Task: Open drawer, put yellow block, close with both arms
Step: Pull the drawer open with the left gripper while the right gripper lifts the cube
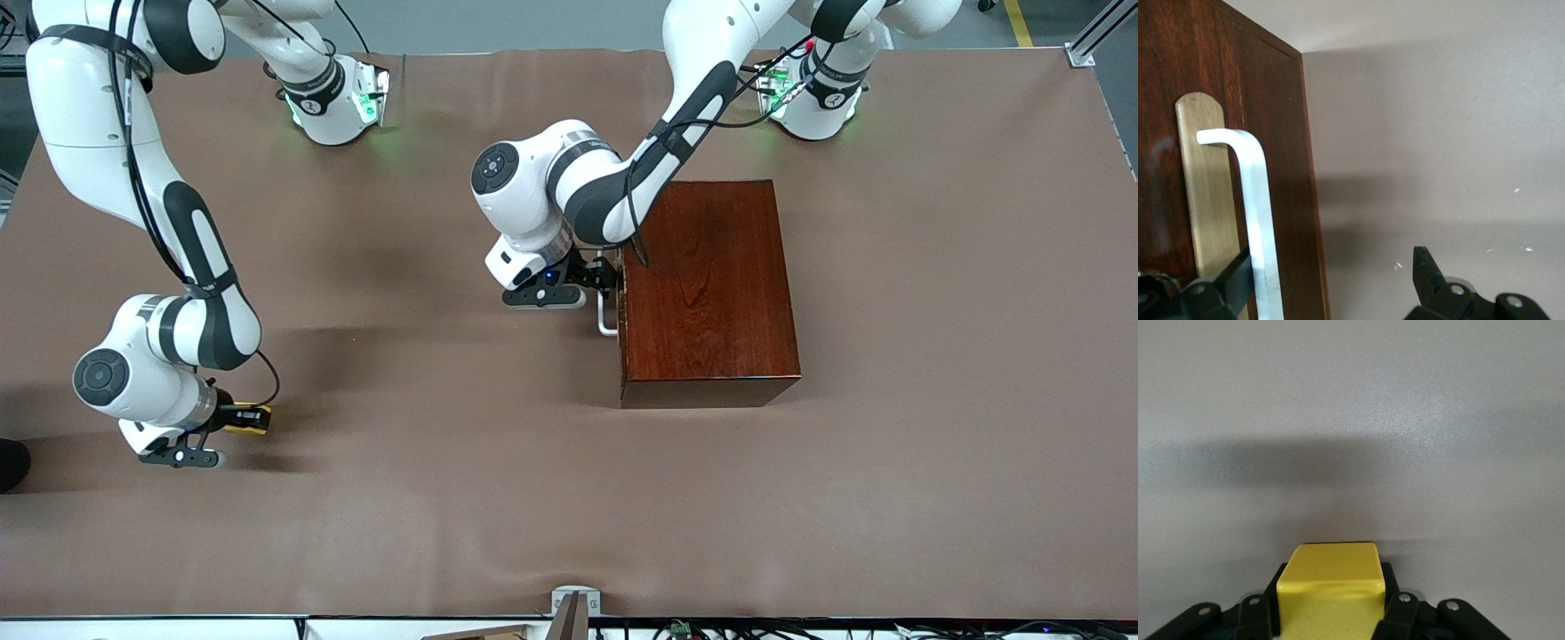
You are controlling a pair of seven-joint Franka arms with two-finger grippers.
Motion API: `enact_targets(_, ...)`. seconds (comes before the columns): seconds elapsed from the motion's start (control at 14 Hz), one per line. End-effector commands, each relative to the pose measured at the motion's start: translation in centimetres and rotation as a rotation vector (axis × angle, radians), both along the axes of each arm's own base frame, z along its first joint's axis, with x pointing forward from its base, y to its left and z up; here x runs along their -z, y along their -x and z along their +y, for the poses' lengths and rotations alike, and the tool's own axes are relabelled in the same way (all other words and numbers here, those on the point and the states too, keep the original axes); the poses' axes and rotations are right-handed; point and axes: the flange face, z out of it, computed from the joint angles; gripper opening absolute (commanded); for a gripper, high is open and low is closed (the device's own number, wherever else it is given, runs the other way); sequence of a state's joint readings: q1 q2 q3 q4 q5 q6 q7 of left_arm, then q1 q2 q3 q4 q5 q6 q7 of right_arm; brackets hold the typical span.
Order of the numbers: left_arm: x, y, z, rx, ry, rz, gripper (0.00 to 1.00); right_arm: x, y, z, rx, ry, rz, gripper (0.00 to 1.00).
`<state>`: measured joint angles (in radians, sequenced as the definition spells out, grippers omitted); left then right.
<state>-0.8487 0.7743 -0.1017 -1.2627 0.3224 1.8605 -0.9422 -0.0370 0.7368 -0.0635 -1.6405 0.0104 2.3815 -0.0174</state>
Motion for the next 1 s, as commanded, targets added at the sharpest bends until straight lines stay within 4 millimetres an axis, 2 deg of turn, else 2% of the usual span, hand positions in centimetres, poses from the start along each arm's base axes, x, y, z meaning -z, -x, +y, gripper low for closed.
enact_targets(0.0,-0.6,0.5,-1.5,-0.012,0.056,-0.027,1.0,-0.6,-0.4,-0.3,-0.005,-0.009,-0.004,0.0)
enact_targets(0.29,-0.6,1.2,-2.6,-0.026,0.101,-0.038,1.0,-1.7,-0.6,0.1,-0.011,-0.01,0.018,0.0)
enact_targets(0.36,-0.5,1.2,-2.7,-0.032,0.107,-0.042,1.0,-2.8,-0.9,0.2,-0.012,-0.011,0.016,0.0)
enact_targets(0.86,-0.5,1.2,-3.7,-0.073,0.2,-0.034,1.0,-6.1,-1.2,0.3,-0.109,-0.023,0.072,0.0)
enact_targets(0.93,-0.6,1.3,-3.8,-0.079,0.213,-0.026,1.0,-7.4,-1.3,0.2,-0.137,-0.023,0.08,0.0)
